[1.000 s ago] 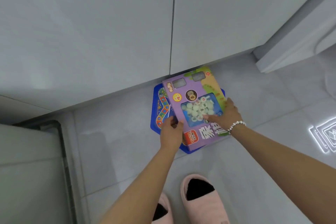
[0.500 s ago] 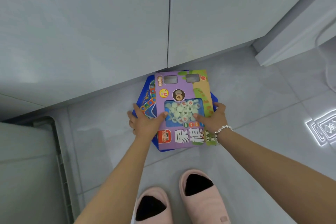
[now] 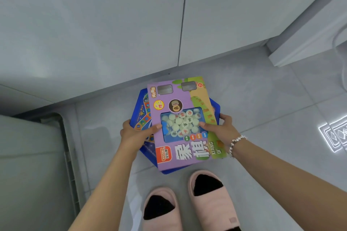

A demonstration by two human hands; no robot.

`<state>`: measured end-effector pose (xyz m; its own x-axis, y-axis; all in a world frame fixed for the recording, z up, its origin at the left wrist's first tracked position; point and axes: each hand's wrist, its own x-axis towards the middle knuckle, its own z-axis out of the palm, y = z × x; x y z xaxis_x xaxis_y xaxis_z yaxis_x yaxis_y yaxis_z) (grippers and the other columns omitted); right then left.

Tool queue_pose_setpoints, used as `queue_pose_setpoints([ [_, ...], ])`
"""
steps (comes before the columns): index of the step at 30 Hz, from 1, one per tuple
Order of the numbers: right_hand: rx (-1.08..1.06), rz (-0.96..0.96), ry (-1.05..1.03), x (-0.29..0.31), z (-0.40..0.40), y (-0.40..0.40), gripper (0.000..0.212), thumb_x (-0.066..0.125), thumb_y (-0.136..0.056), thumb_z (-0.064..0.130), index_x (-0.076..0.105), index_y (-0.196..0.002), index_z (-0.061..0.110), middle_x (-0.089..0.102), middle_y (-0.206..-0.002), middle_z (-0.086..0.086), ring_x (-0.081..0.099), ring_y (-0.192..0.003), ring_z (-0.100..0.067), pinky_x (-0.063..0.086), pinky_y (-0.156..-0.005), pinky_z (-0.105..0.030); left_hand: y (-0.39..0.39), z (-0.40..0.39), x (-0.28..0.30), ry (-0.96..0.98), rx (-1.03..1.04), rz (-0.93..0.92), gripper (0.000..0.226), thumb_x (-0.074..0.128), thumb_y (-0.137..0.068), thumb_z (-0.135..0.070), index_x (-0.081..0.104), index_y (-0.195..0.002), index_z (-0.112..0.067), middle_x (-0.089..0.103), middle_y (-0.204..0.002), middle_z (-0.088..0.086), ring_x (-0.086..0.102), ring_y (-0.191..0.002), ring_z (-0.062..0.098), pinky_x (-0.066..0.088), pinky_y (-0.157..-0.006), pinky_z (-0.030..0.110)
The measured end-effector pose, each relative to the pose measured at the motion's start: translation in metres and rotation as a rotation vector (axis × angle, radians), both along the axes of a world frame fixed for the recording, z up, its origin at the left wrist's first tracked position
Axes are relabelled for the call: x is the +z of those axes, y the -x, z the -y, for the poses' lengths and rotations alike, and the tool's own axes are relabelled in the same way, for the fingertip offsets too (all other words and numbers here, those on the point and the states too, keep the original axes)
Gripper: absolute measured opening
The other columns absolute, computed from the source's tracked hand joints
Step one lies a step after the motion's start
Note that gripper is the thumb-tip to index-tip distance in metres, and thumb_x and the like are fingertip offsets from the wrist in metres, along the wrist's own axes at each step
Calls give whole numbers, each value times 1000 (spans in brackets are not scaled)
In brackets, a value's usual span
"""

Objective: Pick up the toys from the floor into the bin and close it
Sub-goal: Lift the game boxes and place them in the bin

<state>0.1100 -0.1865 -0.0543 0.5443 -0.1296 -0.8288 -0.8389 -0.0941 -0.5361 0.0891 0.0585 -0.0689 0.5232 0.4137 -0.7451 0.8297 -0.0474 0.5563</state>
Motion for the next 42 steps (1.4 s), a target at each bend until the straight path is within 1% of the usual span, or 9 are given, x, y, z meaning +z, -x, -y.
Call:
queue_pose_setpoints([
  [5,33,94,-60,21,-18,5,79,77,-72,14,22,-127,25,66,-96,-7,68,-75,-25,56,-72,-42,16,-13,31,52,89,121,75,85,-62,-29,41,-122,-21,58,-119,4,62,-92,16,47,-57,24],
  [14,214,158,-69,106,-48,28,71,73,-78,22,18,-122,29,67,-99,-8,69,-80,-29,55,-81,-48,63,-42,126,52,143,175,63,79,-67,-34,41,-115,-21,61,-97,-3,61,-81,13,45,-57,27],
  [18,407,228,13,165,-63,25,84,71,-78,35,12,-137,23,67,-103,-7,69,-83,-29,54,-84,-48,81,-57,177,35,208,235,69,80,-63,-41,42,-117,-20,63,-101,0,63,-83,18,46,-58,29],
  [23,558,339,51,250,-91,27,91,74,-73,37,13,-138,18,64,-112,-9,68,-90,-28,53,-86,-48,114,-78,250,13,265,355,78,79,-54,-48,44,-117,-17,66,-103,2,66,-86,23,52,-64,33],
  [27,664,403,50,309,-125,50,88,74,-72,41,15,-134,21,67,-103,-7,69,-86,-28,54,-84,-48,157,-107,300,-14,319,439,82,77,-48,-53,45,-115,-17,67,-100,2,67,-83,21,51,-61,32],
  [29,719,431,38,329,-148,67,85,74,-72,41,17,-132,21,67,-100,-5,70,-84,-28,55,-83,-48,185,-127,318,-57,346,448,94,79,-40,-62,46,-116,-17,68,-102,3,68,-86,24,54,-71,39],
  [33,810,459,-20,346,-203,106,84,73,-74,41,17,-134,21,66,-104,-6,70,-84,-28,56,-81,-47,248,-168,333,-96,461,439,117,81,-19,-75,46,-118,-21,67,-108,4,69,-90,28,55,-82,49],
  [38,970,463,-115,333,-274,152,101,82,-60,46,21,-139,25,63,-118,-7,69,-89,-28,55,-81,-49,322,-203,334,-115,662,424,112,81,-29,-63,43,-123,-15,66,-107,9,68,-85,28,53,-65,37],
  [42,1159,499,-159,317,-318,179,70,81,-64,37,45,-122,22,67,-112,0,68,-91,-20,55,-84,-42,364,-221,312,-80,860,393,108,79,-34,-55,39,-126,-15,62,-113,10,67,-87,29,54,-63,38],
])
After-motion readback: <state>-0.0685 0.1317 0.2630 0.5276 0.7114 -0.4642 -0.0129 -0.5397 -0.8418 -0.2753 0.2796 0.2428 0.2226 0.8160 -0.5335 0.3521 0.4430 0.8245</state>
